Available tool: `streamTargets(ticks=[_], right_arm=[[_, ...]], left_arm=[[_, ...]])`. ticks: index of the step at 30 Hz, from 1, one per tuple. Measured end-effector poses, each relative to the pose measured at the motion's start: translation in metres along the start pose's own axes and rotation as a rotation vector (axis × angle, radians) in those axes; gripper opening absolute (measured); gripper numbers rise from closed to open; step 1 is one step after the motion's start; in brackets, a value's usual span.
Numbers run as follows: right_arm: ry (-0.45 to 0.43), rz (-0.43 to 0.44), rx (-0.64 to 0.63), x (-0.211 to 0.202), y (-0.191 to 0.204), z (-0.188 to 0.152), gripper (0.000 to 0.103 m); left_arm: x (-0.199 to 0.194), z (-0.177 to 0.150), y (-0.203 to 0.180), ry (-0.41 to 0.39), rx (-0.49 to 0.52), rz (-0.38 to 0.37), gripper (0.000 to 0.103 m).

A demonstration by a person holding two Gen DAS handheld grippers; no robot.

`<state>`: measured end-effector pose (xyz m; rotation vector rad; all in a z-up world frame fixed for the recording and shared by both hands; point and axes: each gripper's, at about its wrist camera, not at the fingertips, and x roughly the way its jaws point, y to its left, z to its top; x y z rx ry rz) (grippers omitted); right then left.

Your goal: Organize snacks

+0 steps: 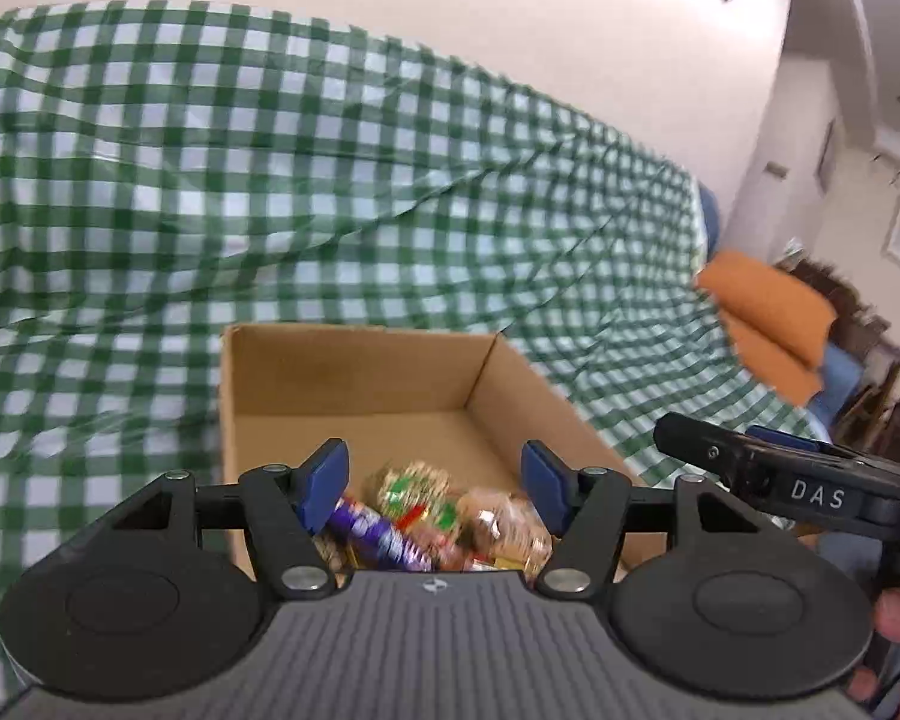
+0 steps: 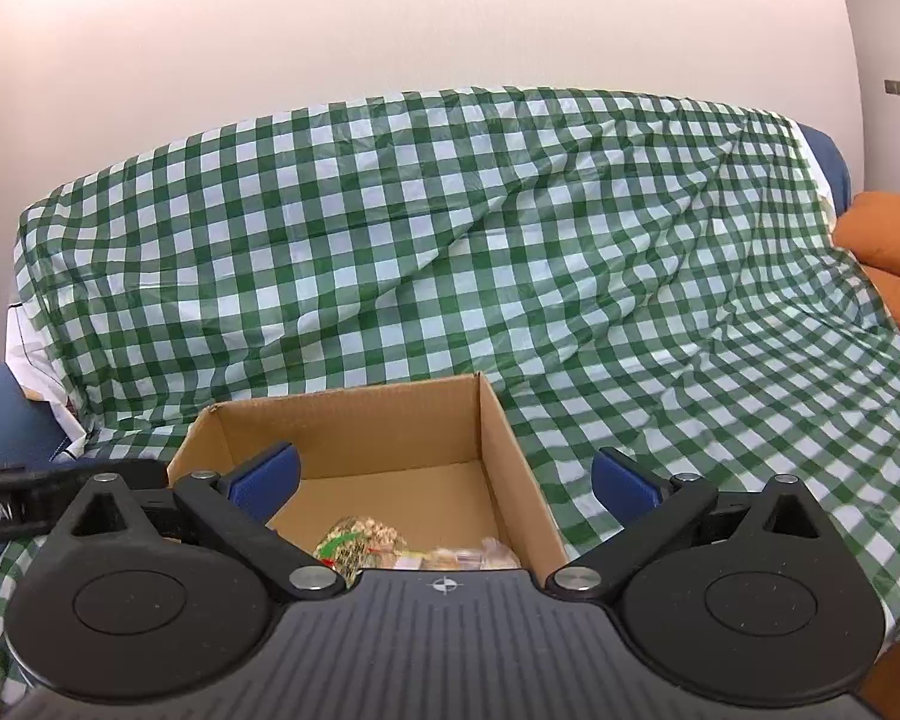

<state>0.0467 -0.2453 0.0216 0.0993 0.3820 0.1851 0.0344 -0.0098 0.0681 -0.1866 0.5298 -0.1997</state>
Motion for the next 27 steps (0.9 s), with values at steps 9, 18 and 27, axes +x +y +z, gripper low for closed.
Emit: streamTargets(ticks=[9, 18, 27], right_arm=[[0.092, -0.055, -0.015, -0.031, -0.018, -0.023, 0.103], [0.18, -0.059, -0.065, -0.022, -0.013, -0.038, 0.102], [0.192, -0.055, -0.115, -0.014, 0.006, -0.041, 0.102]], left_arm=[[-0.027, -0.041, -0.023, 0.103, -0.077, 0.121, 0.103], [-0.016, -0.061, -0.019, 0.16, -0.057, 0.227, 0.103], [-0.007, -0.059, -0.015, 0.203, -0.081, 0.238, 0.103]])
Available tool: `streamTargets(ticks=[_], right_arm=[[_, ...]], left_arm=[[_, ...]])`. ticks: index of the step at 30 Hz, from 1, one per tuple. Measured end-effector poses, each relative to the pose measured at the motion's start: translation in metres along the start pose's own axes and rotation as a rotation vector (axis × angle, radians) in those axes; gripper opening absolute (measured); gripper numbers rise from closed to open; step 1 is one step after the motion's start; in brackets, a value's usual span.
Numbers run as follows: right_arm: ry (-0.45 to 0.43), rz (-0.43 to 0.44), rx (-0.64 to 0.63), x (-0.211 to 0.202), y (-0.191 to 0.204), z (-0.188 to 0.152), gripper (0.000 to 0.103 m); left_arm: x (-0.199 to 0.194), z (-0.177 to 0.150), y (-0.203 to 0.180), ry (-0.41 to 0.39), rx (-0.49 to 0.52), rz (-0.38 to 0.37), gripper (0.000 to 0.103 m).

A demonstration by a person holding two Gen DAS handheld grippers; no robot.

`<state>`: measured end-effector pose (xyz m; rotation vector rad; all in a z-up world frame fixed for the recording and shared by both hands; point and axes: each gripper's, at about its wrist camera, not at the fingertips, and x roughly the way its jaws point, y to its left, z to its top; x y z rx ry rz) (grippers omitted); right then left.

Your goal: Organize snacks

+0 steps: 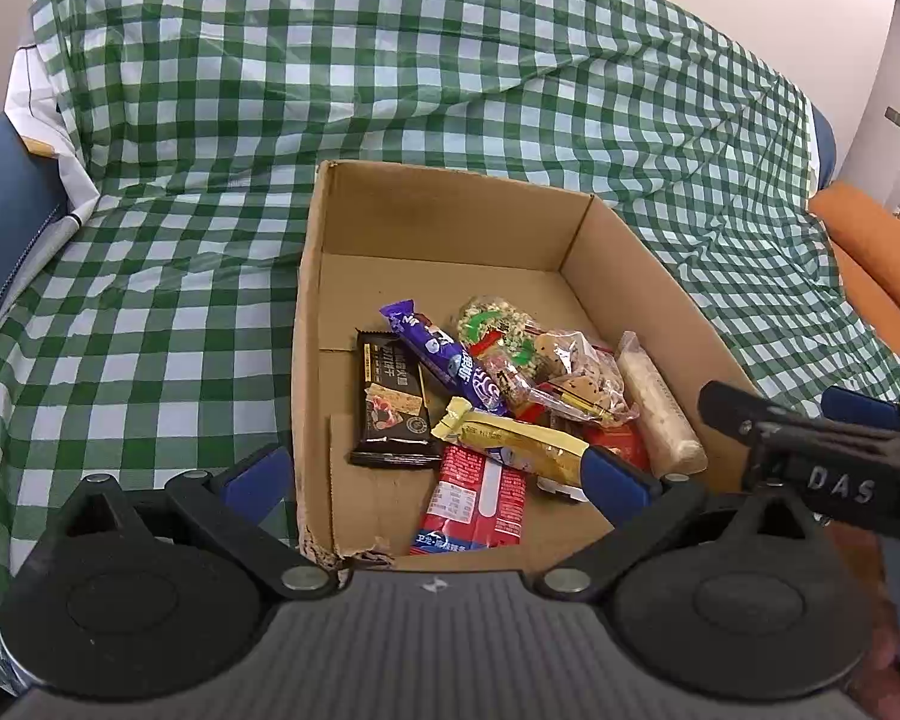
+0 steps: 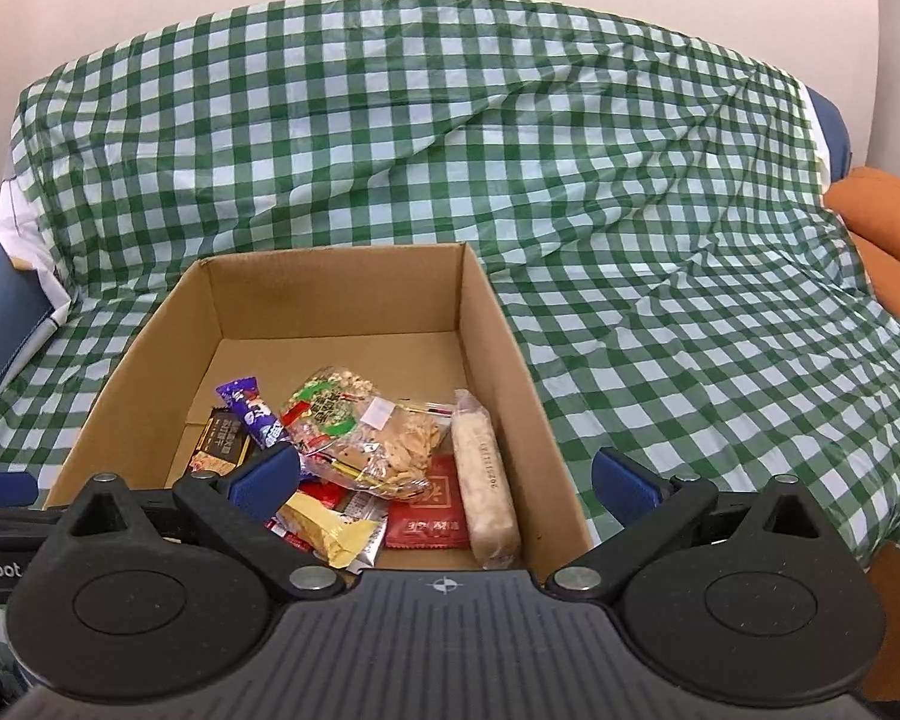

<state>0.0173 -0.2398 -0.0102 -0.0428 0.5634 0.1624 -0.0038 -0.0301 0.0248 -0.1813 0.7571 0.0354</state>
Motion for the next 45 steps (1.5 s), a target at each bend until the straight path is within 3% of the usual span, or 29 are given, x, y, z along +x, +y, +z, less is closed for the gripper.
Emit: streamTargets(ticks=[45], right_arm=[[0.007, -0.007, -0.025, 0.0043, 0.0005, -0.002, 0.102]], left_arm=[[0.0073, 0.0007, -0.0027, 0.022, -0.016, 0.001, 0.103]])
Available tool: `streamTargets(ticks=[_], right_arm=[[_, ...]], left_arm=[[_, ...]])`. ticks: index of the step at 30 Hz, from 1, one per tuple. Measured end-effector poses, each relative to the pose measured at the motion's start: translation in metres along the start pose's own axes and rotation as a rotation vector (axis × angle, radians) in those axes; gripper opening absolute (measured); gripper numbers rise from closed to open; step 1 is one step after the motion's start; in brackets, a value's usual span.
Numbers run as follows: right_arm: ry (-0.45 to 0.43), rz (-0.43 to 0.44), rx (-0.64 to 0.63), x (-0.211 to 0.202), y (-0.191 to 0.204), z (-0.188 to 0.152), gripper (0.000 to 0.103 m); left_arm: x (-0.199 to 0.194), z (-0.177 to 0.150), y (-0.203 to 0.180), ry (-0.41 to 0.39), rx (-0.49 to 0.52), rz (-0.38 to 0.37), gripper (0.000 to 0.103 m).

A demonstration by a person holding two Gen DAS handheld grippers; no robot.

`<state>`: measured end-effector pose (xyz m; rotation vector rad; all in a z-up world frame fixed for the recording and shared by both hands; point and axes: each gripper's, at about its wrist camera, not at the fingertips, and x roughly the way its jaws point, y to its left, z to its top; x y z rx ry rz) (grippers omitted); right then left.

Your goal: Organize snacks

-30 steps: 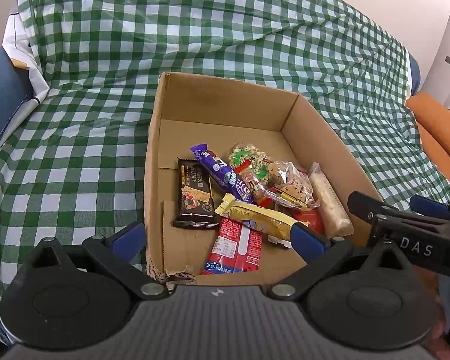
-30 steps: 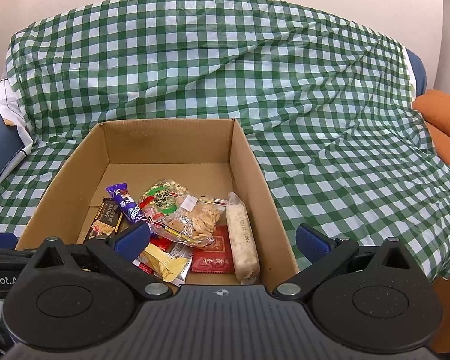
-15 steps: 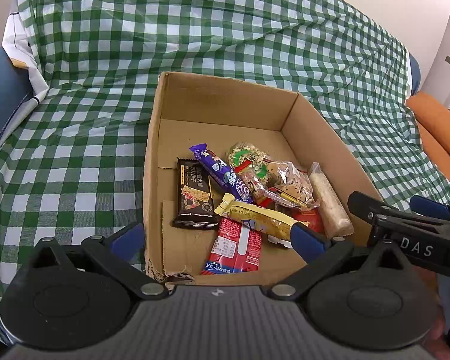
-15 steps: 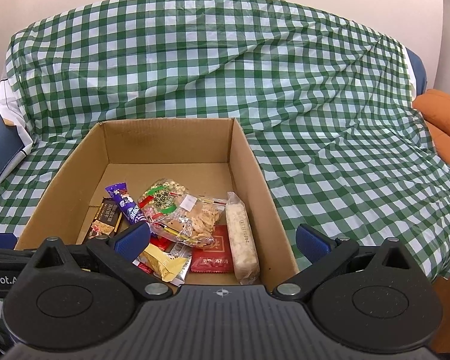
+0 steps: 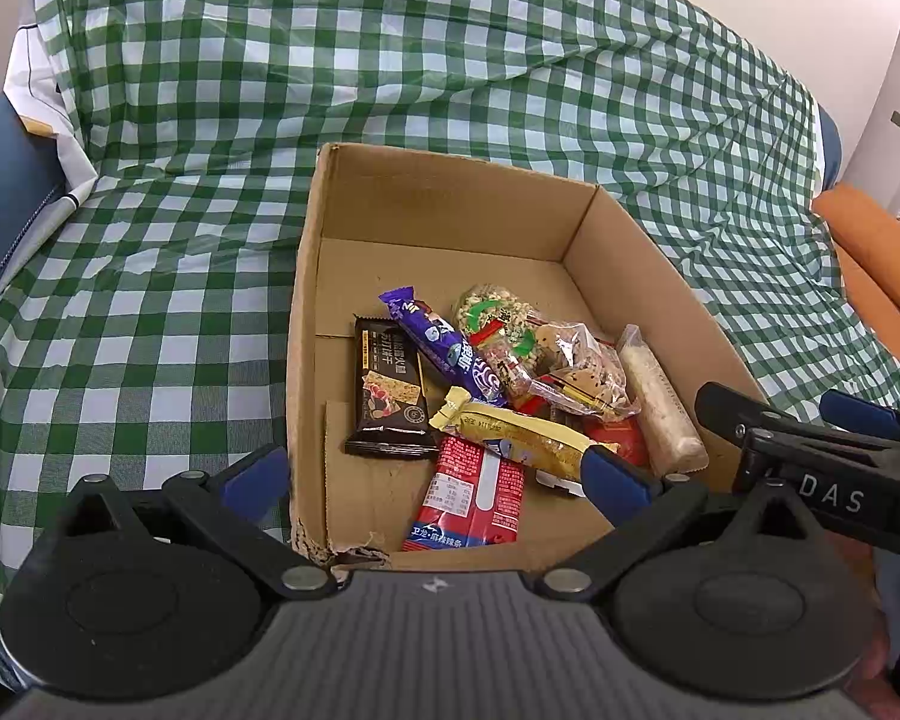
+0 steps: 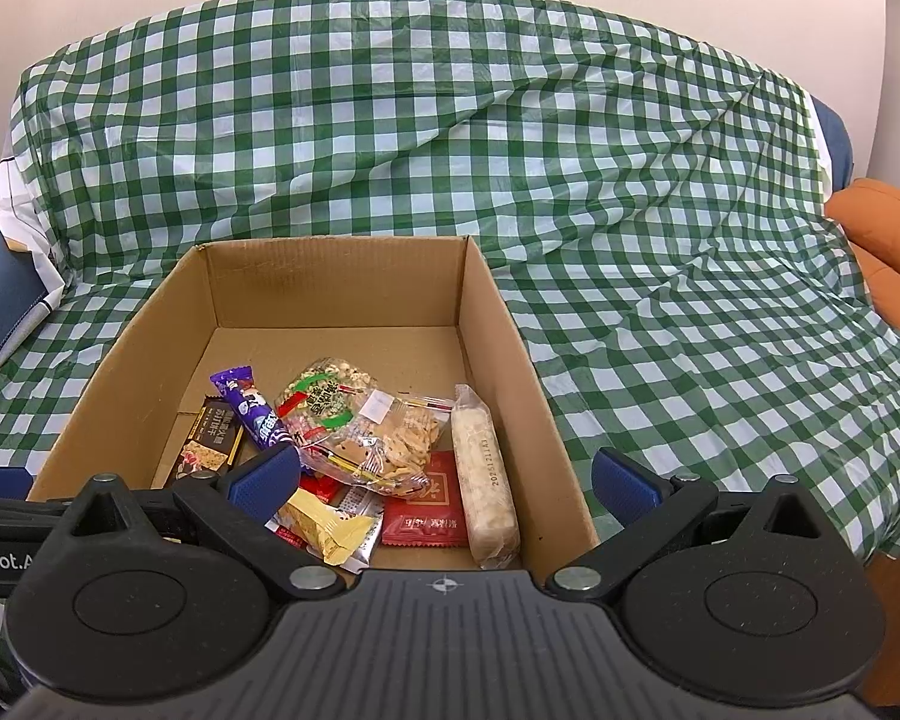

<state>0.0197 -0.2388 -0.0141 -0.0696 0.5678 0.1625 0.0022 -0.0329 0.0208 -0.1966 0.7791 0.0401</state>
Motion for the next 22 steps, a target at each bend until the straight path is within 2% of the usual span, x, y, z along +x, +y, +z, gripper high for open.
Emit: streamTargets(ticks=[22], right_arm=[[0.001, 0.003, 0.002, 0.0002, -0.001, -0.0002, 0.102]], left_arm=[[0.002, 0.0, -0.0002, 0.0, -0.004, 0.003, 0.103]])
